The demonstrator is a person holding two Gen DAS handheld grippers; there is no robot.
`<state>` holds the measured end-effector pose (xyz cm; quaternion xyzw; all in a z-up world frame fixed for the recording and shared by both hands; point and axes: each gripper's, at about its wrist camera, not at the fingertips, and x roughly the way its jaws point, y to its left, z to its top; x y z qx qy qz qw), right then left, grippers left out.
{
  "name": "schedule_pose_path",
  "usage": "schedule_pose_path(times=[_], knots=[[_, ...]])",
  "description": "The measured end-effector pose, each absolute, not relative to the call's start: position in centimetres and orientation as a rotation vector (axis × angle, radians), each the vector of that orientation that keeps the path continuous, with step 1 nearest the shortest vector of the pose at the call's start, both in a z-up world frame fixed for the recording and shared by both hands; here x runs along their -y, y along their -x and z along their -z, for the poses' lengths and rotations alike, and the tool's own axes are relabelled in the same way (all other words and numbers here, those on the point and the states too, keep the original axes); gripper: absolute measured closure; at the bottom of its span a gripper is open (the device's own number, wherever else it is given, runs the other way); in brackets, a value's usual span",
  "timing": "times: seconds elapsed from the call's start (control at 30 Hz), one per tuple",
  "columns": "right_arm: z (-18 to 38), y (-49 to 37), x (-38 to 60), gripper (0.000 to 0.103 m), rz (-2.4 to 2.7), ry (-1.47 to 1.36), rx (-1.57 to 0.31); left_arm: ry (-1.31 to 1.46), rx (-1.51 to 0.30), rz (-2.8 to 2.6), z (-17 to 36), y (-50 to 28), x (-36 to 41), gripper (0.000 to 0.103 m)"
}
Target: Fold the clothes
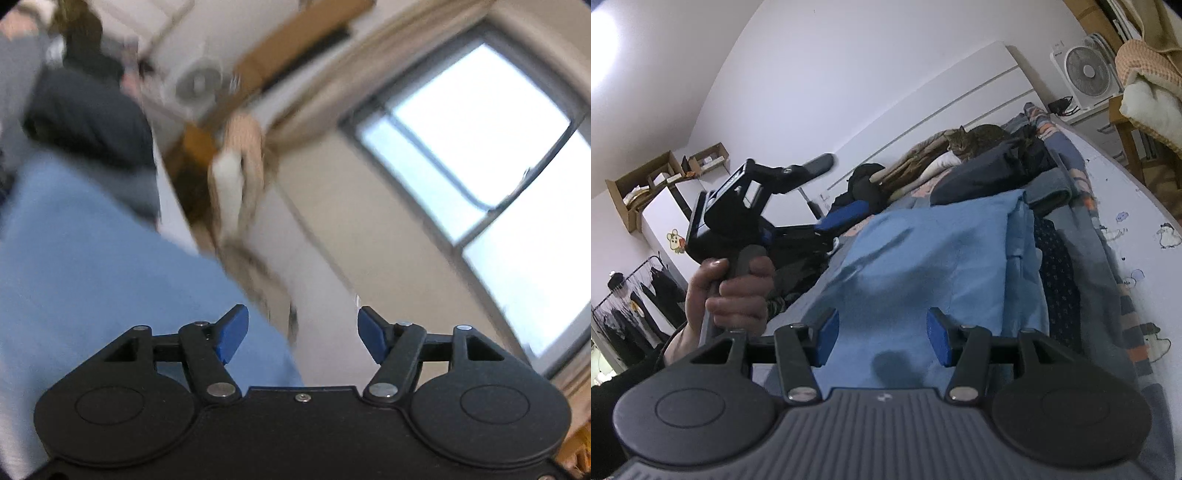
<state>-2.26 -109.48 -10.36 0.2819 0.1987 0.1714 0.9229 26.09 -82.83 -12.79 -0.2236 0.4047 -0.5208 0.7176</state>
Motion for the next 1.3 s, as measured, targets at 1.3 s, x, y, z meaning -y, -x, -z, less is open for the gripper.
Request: schedule_pose_path(times=[1.3], knots=[[12.5, 0.5, 114.1, 0.054, -0.253, -0.704, -0.469, 0.416, -0.823, 0.808, 12.8, -5.6, 72.7, 0.028]])
